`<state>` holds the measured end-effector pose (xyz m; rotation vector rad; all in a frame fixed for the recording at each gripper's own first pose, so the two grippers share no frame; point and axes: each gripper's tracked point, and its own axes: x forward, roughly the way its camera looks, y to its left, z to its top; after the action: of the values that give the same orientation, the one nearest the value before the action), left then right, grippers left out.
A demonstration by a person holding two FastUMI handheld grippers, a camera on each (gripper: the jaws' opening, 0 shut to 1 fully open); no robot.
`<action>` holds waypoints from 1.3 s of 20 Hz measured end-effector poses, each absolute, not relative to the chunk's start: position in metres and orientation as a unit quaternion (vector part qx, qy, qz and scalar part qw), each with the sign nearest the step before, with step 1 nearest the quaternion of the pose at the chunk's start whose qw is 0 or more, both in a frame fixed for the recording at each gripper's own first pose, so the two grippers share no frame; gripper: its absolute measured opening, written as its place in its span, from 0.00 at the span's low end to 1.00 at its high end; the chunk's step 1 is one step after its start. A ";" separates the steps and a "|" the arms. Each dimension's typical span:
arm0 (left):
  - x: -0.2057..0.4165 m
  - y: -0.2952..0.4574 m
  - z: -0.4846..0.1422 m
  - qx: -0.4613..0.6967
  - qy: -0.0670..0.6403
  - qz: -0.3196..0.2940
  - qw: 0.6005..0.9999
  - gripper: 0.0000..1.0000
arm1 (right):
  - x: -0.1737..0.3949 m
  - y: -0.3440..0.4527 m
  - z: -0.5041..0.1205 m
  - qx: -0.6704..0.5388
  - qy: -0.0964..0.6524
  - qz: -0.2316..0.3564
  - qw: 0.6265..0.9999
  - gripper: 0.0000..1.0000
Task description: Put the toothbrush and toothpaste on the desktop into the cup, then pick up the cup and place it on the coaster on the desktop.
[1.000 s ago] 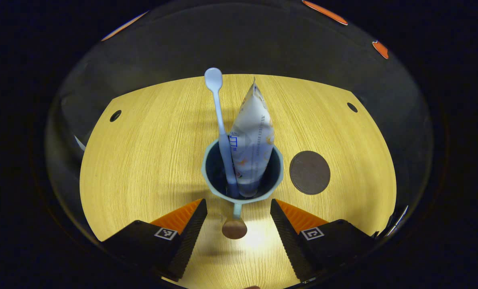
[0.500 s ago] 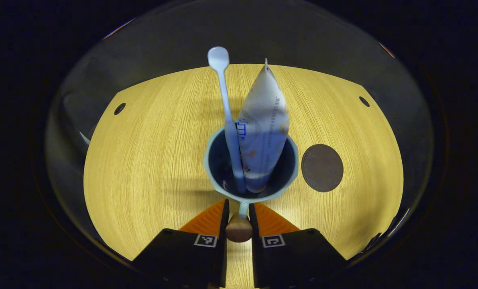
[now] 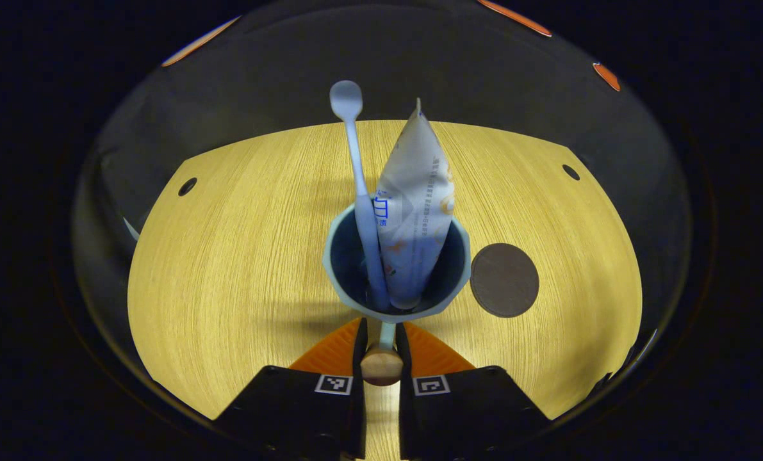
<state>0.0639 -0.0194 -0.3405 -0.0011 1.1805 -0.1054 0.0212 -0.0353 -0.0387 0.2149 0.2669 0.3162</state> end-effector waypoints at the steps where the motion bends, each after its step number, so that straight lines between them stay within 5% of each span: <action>1: 0.067 -0.020 -0.336 0.002 0.553 -0.051 0.832 0.20 | 0.021 -0.036 -0.040 0.110 0.134 0.155 0.973 0.97; 23: 0.128 -0.021 -0.298 0.036 0.550 -0.103 0.828 0.20 | -0.017 -0.112 -0.078 0.090 0.163 0.087 0.979 0.97; 26: 0.123 -0.026 -0.299 0.024 0.544 -0.115 0.831 0.26 | -0.016 -0.114 -0.080 0.090 0.167 0.077 0.979 1.00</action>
<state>0.1230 -0.0265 -0.2987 0.0500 1.1547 -0.2431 -0.0155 -0.1145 -0.0805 0.1819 0.3373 0.1561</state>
